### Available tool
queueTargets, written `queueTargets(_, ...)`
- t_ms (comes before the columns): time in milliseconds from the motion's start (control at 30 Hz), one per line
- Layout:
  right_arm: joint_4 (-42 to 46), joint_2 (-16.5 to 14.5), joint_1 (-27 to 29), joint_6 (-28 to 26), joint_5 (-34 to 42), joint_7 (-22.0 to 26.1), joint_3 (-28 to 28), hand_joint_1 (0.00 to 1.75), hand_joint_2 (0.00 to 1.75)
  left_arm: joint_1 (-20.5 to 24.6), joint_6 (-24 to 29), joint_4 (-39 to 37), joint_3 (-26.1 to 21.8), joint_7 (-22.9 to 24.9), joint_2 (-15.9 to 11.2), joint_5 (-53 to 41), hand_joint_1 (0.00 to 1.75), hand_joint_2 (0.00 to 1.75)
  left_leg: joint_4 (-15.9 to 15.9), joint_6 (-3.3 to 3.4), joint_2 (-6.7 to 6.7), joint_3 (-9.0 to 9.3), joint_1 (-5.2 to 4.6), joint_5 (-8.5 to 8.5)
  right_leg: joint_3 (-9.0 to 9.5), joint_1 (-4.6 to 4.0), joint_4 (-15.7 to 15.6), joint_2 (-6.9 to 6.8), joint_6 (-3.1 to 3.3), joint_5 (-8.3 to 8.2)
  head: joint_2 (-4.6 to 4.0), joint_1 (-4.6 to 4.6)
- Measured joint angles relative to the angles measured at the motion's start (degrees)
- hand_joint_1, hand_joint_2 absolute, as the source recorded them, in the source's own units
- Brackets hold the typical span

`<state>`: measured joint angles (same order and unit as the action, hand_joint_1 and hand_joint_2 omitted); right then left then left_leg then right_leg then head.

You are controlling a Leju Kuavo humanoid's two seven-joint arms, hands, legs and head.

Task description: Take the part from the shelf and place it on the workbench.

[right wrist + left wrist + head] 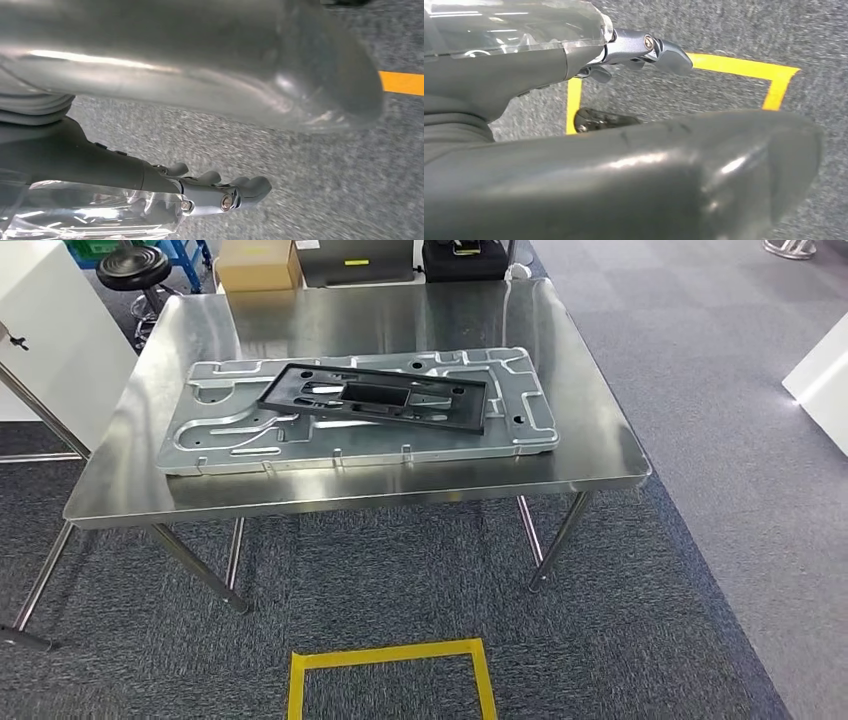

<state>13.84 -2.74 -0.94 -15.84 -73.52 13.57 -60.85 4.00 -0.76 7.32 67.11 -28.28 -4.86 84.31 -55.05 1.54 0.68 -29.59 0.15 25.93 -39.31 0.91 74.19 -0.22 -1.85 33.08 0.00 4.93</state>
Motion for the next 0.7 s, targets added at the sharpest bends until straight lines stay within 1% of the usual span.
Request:
queueTargets(33, 0.0, 0.0, -0.1, 0.2, -0.2, 0.0, 0.0, 0.00, 0.00, 0.0, -0.1, 0.0, 0.0, 0.0, 0.1, 0.0, 0.00, 0.00, -0.5, -0.15, 0.01, -1.02, 0.03, -0.47, 1.68, 0.03, -0.9, 0.00, -0.04, -1.58, 0.00, 0.01)
queueTargets(67, -0.1, 0.0, -0.1, 0.4, -0.3, -0.1, 0.0, 0.00, 0.00, 0.0, -0.2, 0.0, 0.1, 0.0, 0.2, 0.0, 0.00, 0.00, -1.0, -0.34, 0.00, -1.99, 0.06, -0.84, 4.30, 0.08, -3.7, -0.01, -0.02, -3.11, 0.00, 0.01)
queueTargets(100, -0.1, 0.1, -0.3, 0.6, -0.5, -0.1, 0.0, 0.00, 0.00, 0.0, -0.2, 0.0, 0.1, 0.0, 0.3, 0.0, 0.00, 0.00, -1.7, -0.57, -0.02, -2.95, 0.00, -1.13, 7.41, 0.07, -7.7, 0.00, 0.06, -3.69, 0.00, 0.00)
queueTargets(133, -0.1, 0.1, -0.5, 0.6, -0.6, -0.1, 0.0, 0.00, 0.00, 0.1, -0.1, 0.0, 0.2, 0.0, 0.3, 0.0, 0.00, 0.00, -2.3, -0.84, -0.03, -3.74, -0.07, -1.37, 10.16, 0.01, -11.7, 0.06, 0.28, -3.38, 0.00, 0.00)
queueTargets(167, -0.2, 0.2, -0.6, 0.7, -0.6, -0.1, 0.0, 0.00, 0.00, 0.2, -0.1, 0.0, 0.2, 0.0, 0.4, 0.0, 0.00, 0.00, -2.9, -1.16, -0.04, -4.34, -0.15, -1.62, 11.98, -0.07, -14.7, 0.12, 0.55, -2.60, 0.00, 0.00)
queueTargets(200, -0.2, 0.2, -0.8, 0.8, -0.7, -0.2, 0.1, 0.00, 0.00, 0.2, 0.0, 0.0, 0.3, 0.0, 0.4, 0.0, 0.00, 0.00, -3.2, -1.49, -0.03, -4.75, -0.24, -1.96, 12.77, -0.18, -16.4, 0.18, 0.90, -1.84, 0.00, 0.00)
queueTargets(233, -0.2, 0.2, -0.9, 0.9, -0.7, -0.3, 0.1, 0.00, 0.00, 0.3, 0.0, 0.0, 0.3, 0.0, 0.5, 0.0, 0.00, 0.00, -3.3, -1.85, -0.03, -4.97, -0.24, -2.35, 12.75, -0.24, -17.0, 0.21, 1.33, -1.70, 0.00, 0.01)
queueTargets(267, -0.3, 0.2, -0.9, 1.1, -0.7, -0.4, 0.1, 0.00, 0.00, 0.3, 0.0, 0.0, 0.4, 0.0, 0.5, 0.0, 0.00, 0.00, -3.5, -2.20, -0.05, -5.18, -0.16, -2.53, 12.39, -0.19, -17.0, 0.11, 1.77, -2.02, 0.00, 0.00)
queueTargets(300, -0.3, 0.2, -1.0, 1.3, -0.7, -0.4, 0.1, 0.00, 0.00, 0.3, 0.0, 0.0, 0.5, 0.0, 0.5, 0.0, 0.00, 0.00, -4.0, -2.54, -0.09, -5.54, -0.05, -1.82, 11.96, -0.16, -17.0, -0.01, 2.26, -2.52, 0.00, 0.00)
queueTargets(333, -0.4, 0.2, -1.0, 1.4, -0.7, -0.5, 0.1, 0.00, 0.00, 0.2, 0.0, 0.0, 0.5, 0.0, 0.5, 0.0, 0.00, 0.00, -5.5, -2.87, -0.13, -6.14, 0.07, -0.05, 11.41, -0.14, -17.1, -0.16, 2.71, -3.11, 0.00, 0.00)
queueTargets(367, -0.4, 0.2, -1.1, 1.5, -0.7, -0.4, 0.1, 0.00, 0.00, 0.2, 0.0, 0.0, 0.6, 0.0, 0.6, 0.0, 0.00, 0.00, -8.0, -3.16, -0.15, -7.01, 0.20, 2.59, 10.73, -0.13, -17.1, -0.28, 3.05, -3.73, 0.00, 0.00)
queueTargets(400, -0.4, 0.2, -1.1, 1.6, -0.7, -0.3, 0.0, 0.00, 0.00, 0.3, -0.1, 0.0, 0.6, -0.1, 0.6, 0.0, 0.00, 0.00, -11.4, -3.42, -0.16, -7.99, 0.27, 5.58, 9.98, -0.22, -17.1, -0.33, 3.25, -4.35, 0.00, 0.01)
queueTargets(433, -0.5, 0.2, -1.1, 1.6, -0.7, -0.2, 0.0, 0.00, 0.00, 0.3, 0.0, 0.0, 0.7, -0.1, 0.6, 0.0, 0.00, 0.00, -15.1, -3.59, -0.16, -8.77, 0.31, 7.85, 9.19, -0.33, -17.1, -0.36, 3.34, -4.97, 0.00, 0.01)
queueTargets(467, -0.5, 0.2, -1.1, 1.6, -0.7, -0.1, 0.0, 0.00, 0.00, 0.3, -0.1, 0.0, 0.9, -0.2, 0.6, 0.0, 0.00, 0.00, -17.9, -3.66, -0.16, -9.07, 0.33, 8.83, 8.37, -0.45, -17.0, -0.37, 3.36, -5.58, 0.00, 0.01)
queueTargets(500, -0.5, 0.2, -1.1, 1.7, -0.6, 0.1, 0.0, 0.00, 0.00, 0.3, -0.1, 0.0, 1.0, -0.3, 0.6, 0.0, 0.00, 0.00, -19.2, -3.59, -0.17, -8.57, 0.33, 8.48, 7.53, -0.59, -17.0, -0.37, 3.35, -6.20, 0.00, 0.01)
queueTargets(533, -0.6, 0.2, -1.1, 1.7, -0.6, 0.3, 0.0, 0.00, 0.00, 0.3, -0.1, 0.0, 1.2, -0.4, 0.6, -0.1, 0.00, 0.00, -18.4, -3.37, -0.18, -7.09, 0.29, 7.08, 6.70, -0.73, -16.9, -0.36, 3.32, -6.79, 0.00, 0.01)
queueTargets(567, -0.6, 0.2, -1.1, 1.8, -0.5, 0.6, 0.0, 0.00, 0.00, 0.4, -0.1, 0.0, 1.3, -0.5, 0.6, -0.1, 0.00, 0.00, -15.7, -2.98, -0.19, -4.61, 0.19, 5.40, 5.95, -0.87, -16.8, -0.36, 3.28, -7.38, 0.00, 0.01)
queueTargets(600, -0.7, 0.2, -1.1, 1.9, -0.5, 0.8, 0.0, 0.00, 0.00, 0.5, -0.1, 0.0, 1.4, -0.6, 0.6, -0.1, 0.00, 0.00, -11.5, -2.41, -0.20, -1.37, 0.02, 4.38, 5.38, -0.94, -16.8, -0.35, 3.21, -7.94, 0.00, 0.01)
queueTargets(633, -0.7, 0.1, -1.1, 1.9, -0.5, 1.0, 0.0, 0.00, 0.00, 0.6, -0.1, 0.0, 1.4, -0.7, 0.5, -0.1, 0.00, 0.00, -6.8, -1.83, -0.20, 1.92, -0.22, 4.20, 4.97, -1.05, -16.7, -0.35, 3.05, -8.45, 0.00, 0.01)
queueTargets(667, -0.7, 0.0, -1.1, 1.9, -0.5, 1.2, 0.0, 0.00, 0.00, 0.8, -0.1, 0.0, 1.5, -0.7, 0.4, -0.1, 0.00, 0.00, -3.0, -1.36, -0.20, 4.38, -0.47, 4.60, 4.73, -1.07, -16.7, -0.41, 2.81, -8.96, 0.00, 0.01)
queueTargets(700, -0.7, -0.1, -1.2, 1.9, -0.5, 1.3, 0.0, 0.00, 0.00, 0.9, -0.1, 0.0, 1.5, -0.7, 0.4, -0.1, 0.00, 0.00, -0.5, -0.97, -0.20, 5.79, -0.72, 5.14, 4.59, -1.00, -16.7, -0.49, 2.50, -9.45, 0.00, 0.01)
